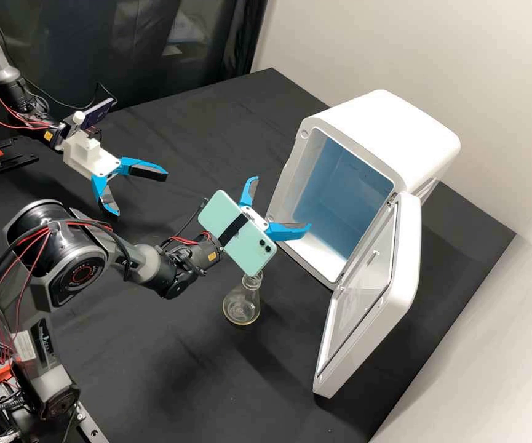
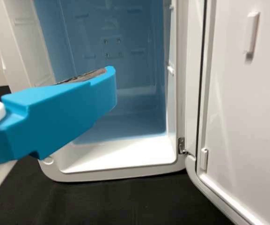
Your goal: Place the flask in the incubator
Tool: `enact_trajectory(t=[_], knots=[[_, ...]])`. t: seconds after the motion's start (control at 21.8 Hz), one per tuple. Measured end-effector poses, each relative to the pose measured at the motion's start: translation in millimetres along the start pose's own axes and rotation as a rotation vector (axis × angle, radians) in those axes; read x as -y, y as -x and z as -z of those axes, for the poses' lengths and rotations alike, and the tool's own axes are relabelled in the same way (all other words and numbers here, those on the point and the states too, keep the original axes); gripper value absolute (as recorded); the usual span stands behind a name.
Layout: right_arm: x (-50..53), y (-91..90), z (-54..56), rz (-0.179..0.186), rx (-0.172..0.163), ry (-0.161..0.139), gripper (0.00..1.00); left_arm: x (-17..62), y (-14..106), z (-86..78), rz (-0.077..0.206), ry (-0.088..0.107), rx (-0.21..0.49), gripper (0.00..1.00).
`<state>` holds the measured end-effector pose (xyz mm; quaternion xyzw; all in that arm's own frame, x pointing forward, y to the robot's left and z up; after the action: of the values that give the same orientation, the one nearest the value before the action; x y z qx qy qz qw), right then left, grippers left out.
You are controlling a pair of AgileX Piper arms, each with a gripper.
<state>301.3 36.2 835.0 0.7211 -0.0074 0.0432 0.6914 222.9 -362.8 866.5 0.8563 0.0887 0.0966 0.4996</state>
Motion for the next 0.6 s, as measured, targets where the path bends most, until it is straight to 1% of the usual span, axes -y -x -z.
enact_trajectory(t=[0.05, 0.09, 0.14, 0.18, 0.23, 0.28, 0.41, 0.5, 0.6], knots=[[-0.8, 2.1, -2.0, -0.006, -0.003, 0.002, 1.00, -0.2, 0.2, 1.2, -0.001, 0.003, -0.005, 1.00], [-1.9, 6.1, -6.4, -0.017, -0.004, 0.003, 1.00, -0.1, 0.3, 2.7, -0.001, 0.004, -0.011, 1.00], [-1.6, 9.2, -9.8, -0.019, -0.001, 0.002, 1.00, -0.2, 0.4, 3.3, -0.001, 0.004, -0.014, 1.00], [-2.3, 12.9, -14.6, -0.026, 0.002, -0.002, 1.00, -0.3, 0.5, 3.6, -0.002, 0.004, -0.015, 1.00], [-1.7, 17.6, -20.8, -0.027, 0.009, 0.002, 1.00, -0.3, 0.5, 3.6, -0.002, 0.004, -0.015, 1.00], [-0.5, 22.9, -26.8, -0.019, 0.016, 0.011, 1.00, -0.3, 0.5, 3.6, -0.002, 0.004, -0.015, 1.00], [2.2, 40.2, -42.8, 0.012, 0.058, 0.019, 1.00, 0.0, 0.3, 2.4, 0.001, 0.001, -0.008, 1.00], [4.9, 51.5, -51.3, 0.040, 0.089, 0.008, 1.00, 0.0, 0.3, 1.0, 0.002, -0.003, 0.001, 1.00], [8.4, 60.2, -57.0, 0.068, 0.113, 0.011, 1.00, 0.3, 0.3, 0.2, 0.005, -0.008, 0.009, 1.00]])
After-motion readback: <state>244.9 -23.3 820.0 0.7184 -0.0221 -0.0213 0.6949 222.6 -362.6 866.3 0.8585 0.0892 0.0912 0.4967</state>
